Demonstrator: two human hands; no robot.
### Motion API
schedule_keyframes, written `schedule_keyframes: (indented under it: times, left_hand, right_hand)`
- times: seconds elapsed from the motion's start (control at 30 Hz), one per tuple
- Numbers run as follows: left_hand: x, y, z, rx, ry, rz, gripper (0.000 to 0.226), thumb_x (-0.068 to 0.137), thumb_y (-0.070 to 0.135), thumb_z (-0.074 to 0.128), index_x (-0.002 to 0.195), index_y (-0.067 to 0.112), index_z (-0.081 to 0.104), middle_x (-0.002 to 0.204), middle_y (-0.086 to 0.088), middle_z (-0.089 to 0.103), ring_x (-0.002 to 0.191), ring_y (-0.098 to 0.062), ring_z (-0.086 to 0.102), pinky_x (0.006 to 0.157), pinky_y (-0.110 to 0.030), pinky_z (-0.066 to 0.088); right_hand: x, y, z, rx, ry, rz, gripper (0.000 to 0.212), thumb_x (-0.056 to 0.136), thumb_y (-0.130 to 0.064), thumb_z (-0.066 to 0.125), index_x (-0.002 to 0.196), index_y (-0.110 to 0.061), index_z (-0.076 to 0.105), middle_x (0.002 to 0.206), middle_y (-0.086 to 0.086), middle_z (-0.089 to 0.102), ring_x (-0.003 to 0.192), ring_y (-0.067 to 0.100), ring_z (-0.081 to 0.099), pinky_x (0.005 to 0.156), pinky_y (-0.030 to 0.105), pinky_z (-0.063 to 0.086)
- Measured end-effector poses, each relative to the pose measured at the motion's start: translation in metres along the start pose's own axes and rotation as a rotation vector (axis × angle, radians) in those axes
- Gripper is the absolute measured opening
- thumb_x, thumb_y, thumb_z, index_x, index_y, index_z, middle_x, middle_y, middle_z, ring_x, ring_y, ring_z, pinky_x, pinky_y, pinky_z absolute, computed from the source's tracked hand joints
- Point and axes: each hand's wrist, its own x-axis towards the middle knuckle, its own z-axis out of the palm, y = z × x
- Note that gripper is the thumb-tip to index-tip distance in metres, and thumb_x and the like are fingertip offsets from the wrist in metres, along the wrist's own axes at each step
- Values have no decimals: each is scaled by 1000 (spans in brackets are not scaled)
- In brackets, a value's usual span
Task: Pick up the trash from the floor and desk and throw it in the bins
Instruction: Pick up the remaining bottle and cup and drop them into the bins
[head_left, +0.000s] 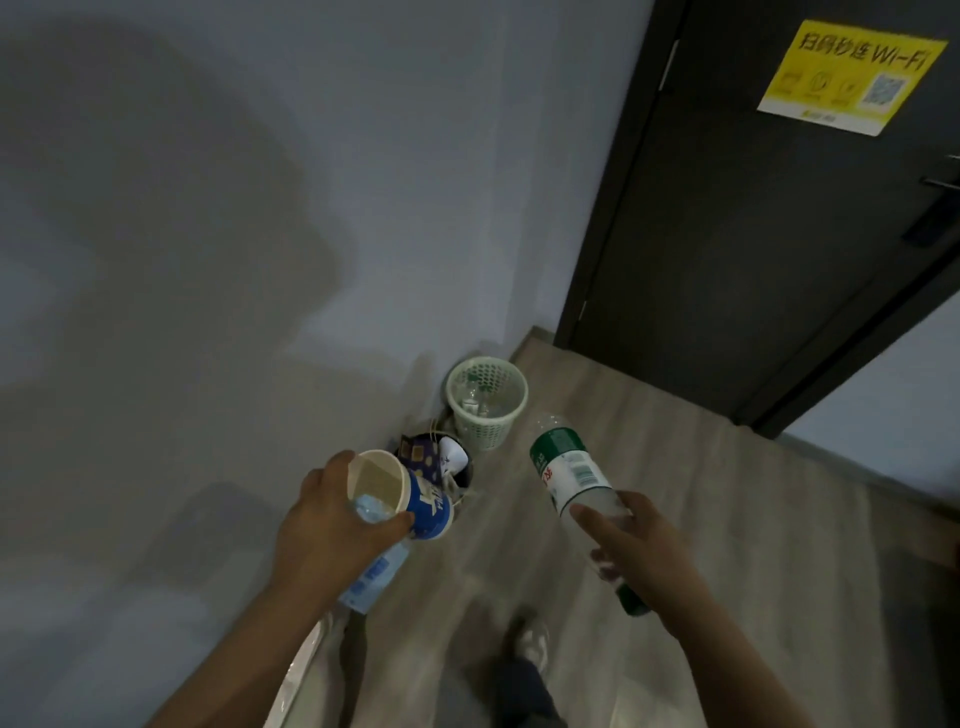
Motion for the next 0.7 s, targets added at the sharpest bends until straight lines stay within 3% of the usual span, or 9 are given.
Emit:
schedule_keyframes:
  times: [0.23, 0.37, 0.5, 0.6, 0.7]
  left_hand:
    - [89, 33, 43, 47, -26, -42, 94, 61, 43, 85, 139, 21, 37, 125, -7, 49, 105, -27, 57, 83, -33, 45]
    - [135, 53, 67, 96, -34, -88, 95, 60, 41, 85, 140, 21, 36, 124, -6, 48, 101, -25, 58, 77, -29, 44]
    - [180, 60, 91, 113, -99, -147, 93, 60, 38, 83, 138, 22, 35, 122, -5, 46, 99, -25, 59, 77, -30, 46]
    - [214, 61, 108, 108, -167, -193, 90, 59, 35, 82, 136, 19, 37, 118, -5, 46, 99, -25, 59, 81, -34, 51]
    - [251, 57, 124, 151, -213, -191, 88, 60, 32, 82, 134, 14, 39, 120, -8, 47, 100, -27, 60, 82, -34, 52]
  right_hand:
    - [128, -39, -15, -25, -64, 15, 54, 78, -43, 70, 121, -20, 48, 88, 8, 66, 64, 21, 65, 64, 38, 56]
    - [193, -61, -30, -91, -87, 3, 56, 78, -44, 70, 123, -19, 48, 100, 6, 63, 79, 26, 68, 76, 46, 58]
    - [253, -72, -33, -214, -184, 14, 55, 84, -41, 67, 128, -15, 47, 111, 7, 60, 89, 25, 65, 74, 40, 57]
    - [290, -75, -27, -186, -204, 83, 59, 82, -43, 70, 129, -17, 47, 103, 2, 62, 86, 20, 65, 68, 32, 55]
    - [330, -78, -11, -271, -204, 104, 63, 78, -47, 72, 128, -19, 45, 105, 4, 62, 89, 21, 65, 75, 38, 58]
